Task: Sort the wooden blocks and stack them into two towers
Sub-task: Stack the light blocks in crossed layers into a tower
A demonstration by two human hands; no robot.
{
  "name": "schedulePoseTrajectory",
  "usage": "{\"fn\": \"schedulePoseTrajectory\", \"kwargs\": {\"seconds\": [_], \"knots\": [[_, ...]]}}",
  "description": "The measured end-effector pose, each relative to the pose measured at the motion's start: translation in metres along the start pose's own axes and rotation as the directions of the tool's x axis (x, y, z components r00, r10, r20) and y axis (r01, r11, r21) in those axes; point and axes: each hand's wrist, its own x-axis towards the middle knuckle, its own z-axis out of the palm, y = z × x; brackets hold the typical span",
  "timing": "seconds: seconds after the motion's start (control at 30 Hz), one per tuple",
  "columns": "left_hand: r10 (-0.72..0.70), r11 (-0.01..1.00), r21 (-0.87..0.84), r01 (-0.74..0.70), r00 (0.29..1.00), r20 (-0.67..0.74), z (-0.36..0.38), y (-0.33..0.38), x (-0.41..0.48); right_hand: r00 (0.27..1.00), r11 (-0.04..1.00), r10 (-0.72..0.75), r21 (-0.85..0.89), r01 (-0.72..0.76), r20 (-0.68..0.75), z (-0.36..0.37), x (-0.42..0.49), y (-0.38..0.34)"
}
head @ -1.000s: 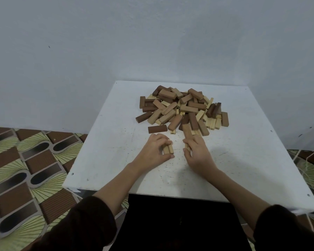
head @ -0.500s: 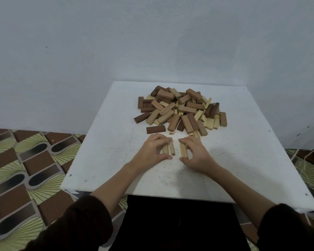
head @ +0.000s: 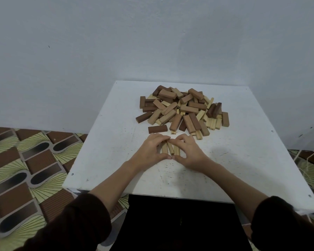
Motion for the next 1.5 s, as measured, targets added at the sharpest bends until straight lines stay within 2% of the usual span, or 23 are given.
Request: {"fn": "schedulePoseTrajectory", "kwargs": {"seconds": [0.1,0.37,0.53,0.63,0.83,0.97,1.17,1.37,1.5], "knots": [[0.010,1.000,0.019,-0.010,1.000,-0.005,-0.003,-0.001,-0.001,1.000,0.999,-0.011,-0.042,0.012,0.027,-0.001,0.003,-0.001],[-0.026,1.000,0.013,0.027,0.999,-0.022,-0.004,-0.004,-0.002,0.999,1.000,-0.015,-0.005,0.015,0.048,-0.001,0.008,-0.008],[-0.039,0.999,-0.010,0.039,0.999,-0.022,0.002,-0.001,0.002,0.996,0.994,-0.002,-0.111,0.012,0.094,-0.007,0.002,0.003],[-0.042,0.999,-0.024,0.042,0.999,0.002,0.007,0.003,0.005,0.995,0.994,0.009,-0.114,0.003,0.102,-0.011,-0.002,0.011],[-0.047,0.999,-0.020,0.048,0.999,0.027,0.007,0.005,0.004,0.995,0.997,0.080,-0.009,-0.079,0.053,-0.017,-0.004,0.012],[-0.096,0.994,-0.033,0.100,0.992,0.084,0.005,0.003,0.004,0.995,0.994,0.093,0.052,-0.096,0.044,-0.015,-0.001,0.011],[-0.108,0.986,-0.123,0.117,0.991,0.081,0.014,0.007,0.010,0.999,0.989,0.047,0.138,-0.045,-0.013,-0.015,0.000,0.007],[-0.073,0.985,-0.146,0.089,0.991,0.109,0.018,0.014,0.004,0.997,0.977,0.071,0.204,-0.066,-0.018,-0.013,-0.015,0.016],[-0.034,0.989,-0.136,0.051,0.992,0.122,0.021,0.016,-0.003,0.993,0.970,-0.019,0.238,0.046,-0.113,-0.004,-0.027,0.022]]}}
